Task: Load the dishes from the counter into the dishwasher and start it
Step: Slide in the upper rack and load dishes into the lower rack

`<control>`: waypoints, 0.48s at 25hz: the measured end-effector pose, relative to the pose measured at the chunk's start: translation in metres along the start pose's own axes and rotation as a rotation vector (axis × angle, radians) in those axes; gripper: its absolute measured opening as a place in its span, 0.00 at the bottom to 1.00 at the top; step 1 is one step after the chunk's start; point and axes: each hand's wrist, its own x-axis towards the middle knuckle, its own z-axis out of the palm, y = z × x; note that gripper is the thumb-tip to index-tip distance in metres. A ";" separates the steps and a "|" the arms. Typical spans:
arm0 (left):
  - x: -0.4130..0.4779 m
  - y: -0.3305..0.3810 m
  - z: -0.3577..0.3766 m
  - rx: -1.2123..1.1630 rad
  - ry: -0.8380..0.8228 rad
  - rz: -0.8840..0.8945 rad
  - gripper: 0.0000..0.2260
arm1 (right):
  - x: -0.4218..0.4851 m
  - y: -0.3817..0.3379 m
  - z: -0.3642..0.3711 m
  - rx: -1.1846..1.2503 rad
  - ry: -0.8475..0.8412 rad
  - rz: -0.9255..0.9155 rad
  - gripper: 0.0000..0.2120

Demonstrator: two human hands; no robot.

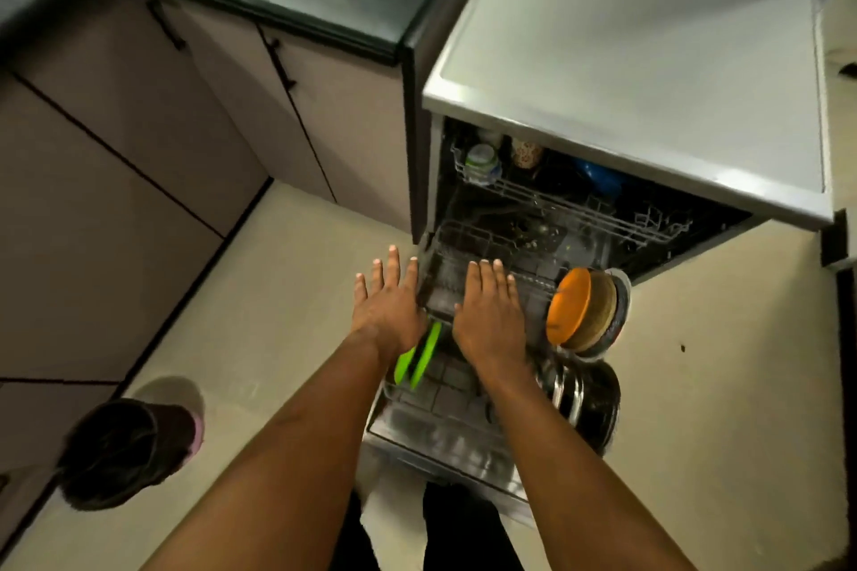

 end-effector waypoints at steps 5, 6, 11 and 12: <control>-0.034 -0.082 -0.067 -0.037 0.131 -0.044 0.36 | 0.019 -0.101 -0.042 -0.041 0.135 -0.130 0.31; -0.041 -0.104 -0.082 -0.035 0.168 -0.046 0.36 | 0.023 -0.127 -0.051 -0.047 0.170 -0.142 0.31; -0.067 -0.226 -0.148 -0.035 0.309 -0.073 0.34 | 0.039 -0.271 -0.087 -0.041 0.244 -0.289 0.31; -0.071 -0.246 -0.159 -0.037 0.330 -0.080 0.34 | 0.042 -0.292 -0.090 -0.042 0.249 -0.323 0.31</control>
